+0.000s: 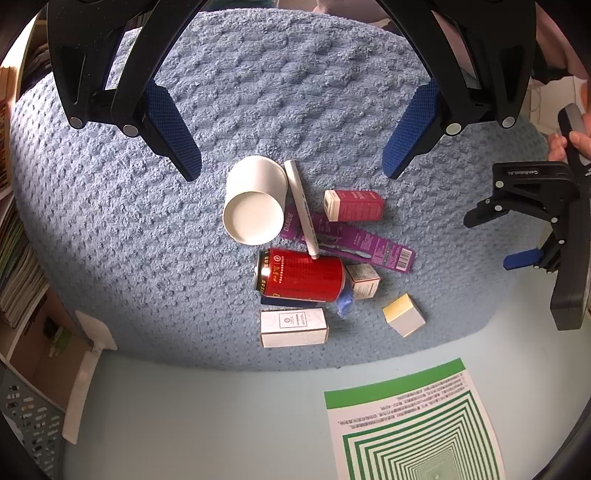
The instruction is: Collect trash
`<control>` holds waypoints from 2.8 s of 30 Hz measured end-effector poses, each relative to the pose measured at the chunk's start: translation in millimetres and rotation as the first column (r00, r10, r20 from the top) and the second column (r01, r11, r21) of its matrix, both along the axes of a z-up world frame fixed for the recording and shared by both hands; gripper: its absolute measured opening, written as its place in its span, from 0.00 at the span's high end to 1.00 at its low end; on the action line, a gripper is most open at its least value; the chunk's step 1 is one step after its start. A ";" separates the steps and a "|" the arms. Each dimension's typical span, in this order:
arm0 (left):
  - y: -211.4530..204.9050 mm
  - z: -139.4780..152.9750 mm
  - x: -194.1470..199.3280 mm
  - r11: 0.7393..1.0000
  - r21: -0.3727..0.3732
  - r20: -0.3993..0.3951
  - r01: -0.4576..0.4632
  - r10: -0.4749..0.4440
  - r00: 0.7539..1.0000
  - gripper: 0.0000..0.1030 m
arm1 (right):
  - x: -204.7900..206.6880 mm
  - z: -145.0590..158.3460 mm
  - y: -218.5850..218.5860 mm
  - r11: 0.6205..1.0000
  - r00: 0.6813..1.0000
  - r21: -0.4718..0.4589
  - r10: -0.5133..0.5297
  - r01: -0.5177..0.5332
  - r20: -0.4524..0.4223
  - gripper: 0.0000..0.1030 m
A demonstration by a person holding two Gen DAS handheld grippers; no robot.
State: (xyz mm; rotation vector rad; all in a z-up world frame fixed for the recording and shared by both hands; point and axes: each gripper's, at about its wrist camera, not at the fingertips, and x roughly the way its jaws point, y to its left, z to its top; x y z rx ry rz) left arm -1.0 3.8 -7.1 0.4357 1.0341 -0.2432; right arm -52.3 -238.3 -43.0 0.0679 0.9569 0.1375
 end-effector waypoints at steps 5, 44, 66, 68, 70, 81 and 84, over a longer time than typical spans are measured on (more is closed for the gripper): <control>0.4 -0.3 0.9 1.000 0.001 -0.002 0.000 0.000 1.000 0.06 | 2.8 -2.2 0.6 1.000 1.000 0.008 0.003 -0.002 -0.012 0.06; -3.3 -38.5 40.0 0.992 0.032 -0.085 0.121 -0.118 0.989 0.06 | 41.1 -38.1 -10.8 0.999 0.998 0.027 0.019 -0.017 -0.064 0.06; -46.3 -117.0 115.2 0.856 0.058 -0.246 0.514 -0.487 0.838 0.06 | 99.0 -81.7 -26.4 0.997 0.982 0.080 0.036 -0.022 -0.183 0.27; -50.2 -122.3 118.9 0.845 0.050 -0.252 0.532 -0.504 0.826 0.06 | 99.9 -82.6 -27.4 0.996 0.982 0.086 0.035 -0.020 -0.184 0.33; -53.4 -126.3 122.4 0.842 0.015 -0.259 0.539 -0.517 0.816 0.07 | 100.3 -82.3 -28.8 0.996 0.983 0.092 0.036 -0.019 -0.180 0.38; -49.5 -122.8 135.4 0.851 -0.094 -0.302 0.517 -0.519 0.800 0.63 | 88.9 -70.1 -39.1 0.994 0.987 0.104 -0.001 0.018 -0.159 0.42; -53.6 -117.1 120.0 0.829 -0.085 -0.304 0.553 -0.550 0.778 0.72 | 82.8 -62.6 -39.3 0.995 0.990 0.103 -0.004 0.018 -0.140 0.43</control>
